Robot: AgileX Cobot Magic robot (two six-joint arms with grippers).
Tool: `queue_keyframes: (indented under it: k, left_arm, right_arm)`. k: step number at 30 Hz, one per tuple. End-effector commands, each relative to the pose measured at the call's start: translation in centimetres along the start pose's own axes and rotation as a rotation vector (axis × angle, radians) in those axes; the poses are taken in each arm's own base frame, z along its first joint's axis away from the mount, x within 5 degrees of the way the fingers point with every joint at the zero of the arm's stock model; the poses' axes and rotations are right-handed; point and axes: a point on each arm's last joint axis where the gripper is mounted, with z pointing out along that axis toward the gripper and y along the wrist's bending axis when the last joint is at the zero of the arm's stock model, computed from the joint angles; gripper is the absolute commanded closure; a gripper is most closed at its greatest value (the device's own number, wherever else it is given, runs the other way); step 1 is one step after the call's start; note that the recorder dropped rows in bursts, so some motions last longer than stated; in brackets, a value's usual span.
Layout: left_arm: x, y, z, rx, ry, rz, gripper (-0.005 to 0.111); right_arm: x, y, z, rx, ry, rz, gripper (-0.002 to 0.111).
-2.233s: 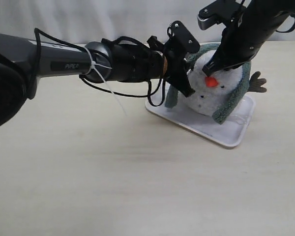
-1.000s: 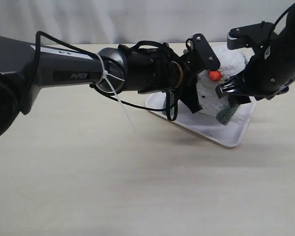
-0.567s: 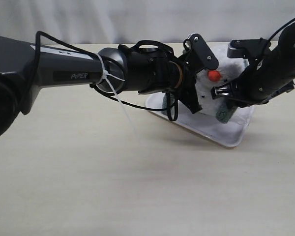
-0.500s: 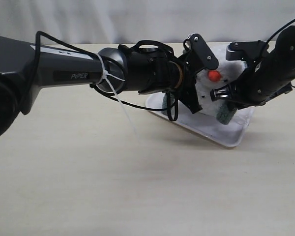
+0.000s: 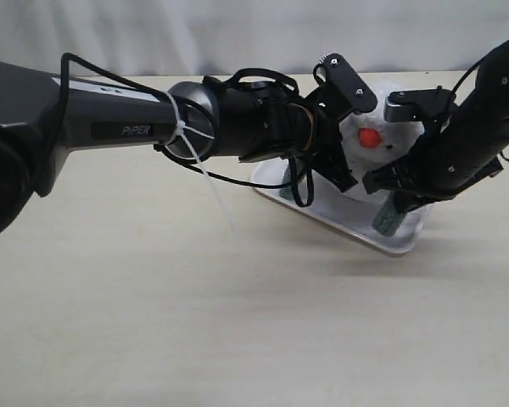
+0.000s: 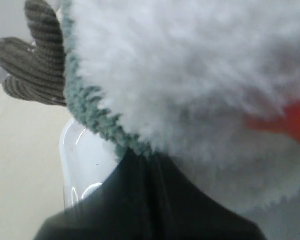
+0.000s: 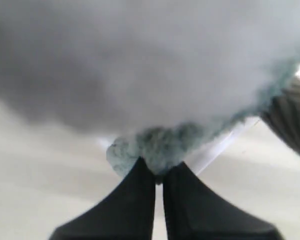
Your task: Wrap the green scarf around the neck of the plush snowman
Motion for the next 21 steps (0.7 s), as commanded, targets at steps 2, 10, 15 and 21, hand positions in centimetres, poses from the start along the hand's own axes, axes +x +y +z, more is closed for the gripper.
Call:
queue_keyframes:
  k: [2, 10, 15, 21]
  left_arm:
    - [-1.1, 0.7, -0.9, 0.011, -0.068, -0.128, 0.107]
    - [-1.2, 1.3, -1.7, -0.021, -0.025, -0.148, 0.107]
    - [-0.6, 1.5, -1.7, -0.046, 0.035, -0.128, 0.107]
    - [0.0, 1.3, -1.7, -0.035, 0.115, -0.060, 0.104]
  right_arm:
    - [1.8, 0.4, 1.0, -0.067, 0.034, -0.007, 0.104]
    - [2.0, 0.4, 1.3, -0.064, 0.031, -0.007, 0.104]
    - [2.0, 0.4, 1.3, -0.064, 0.029, -0.011, 0.104]
    - [1.9, 0.4, 1.3, -0.062, 0.019, -0.010, 0.104]
